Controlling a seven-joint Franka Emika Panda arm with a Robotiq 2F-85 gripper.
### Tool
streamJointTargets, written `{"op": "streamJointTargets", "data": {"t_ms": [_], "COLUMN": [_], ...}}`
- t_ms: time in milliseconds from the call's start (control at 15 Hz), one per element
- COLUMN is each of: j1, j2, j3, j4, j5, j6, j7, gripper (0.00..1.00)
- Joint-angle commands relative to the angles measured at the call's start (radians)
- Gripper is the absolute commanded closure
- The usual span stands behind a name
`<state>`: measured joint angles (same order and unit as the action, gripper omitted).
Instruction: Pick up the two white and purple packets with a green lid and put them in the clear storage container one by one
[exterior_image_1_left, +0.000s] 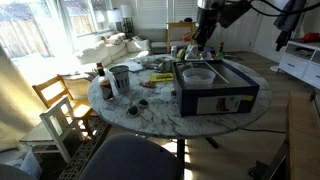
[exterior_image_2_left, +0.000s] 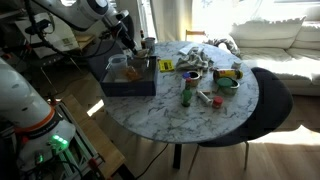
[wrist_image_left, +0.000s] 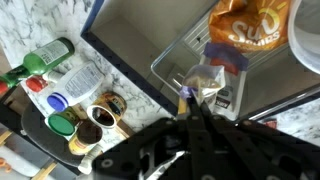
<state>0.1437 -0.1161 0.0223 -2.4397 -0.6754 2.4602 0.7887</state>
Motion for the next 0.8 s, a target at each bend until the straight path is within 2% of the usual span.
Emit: {"op": "streamJointTargets", "data": {"t_ms": [0, 200, 400, 667, 733], "j1": [-0.072, -0.089, -0.085, -0.082, -0.081], "j2": [0.0, 0.034, 0.053, 0.071, 0.076], "j3": [0.023, 0.023, 0.024, 0.027, 0.027], "j4": [-0.024, -0.012, -0.013, -0.007, -0.005], "j5": [-0.064, -0.052, -0.012, -0.011, -0.008], "j6": [0.088, 0.114, 0.11, 0.094, 0.088], "j7": [0.016, -0.013, -0.055, -0.077, -0.083], "gripper": [0.99, 0.99, 0.99, 0.99, 0.73]}}
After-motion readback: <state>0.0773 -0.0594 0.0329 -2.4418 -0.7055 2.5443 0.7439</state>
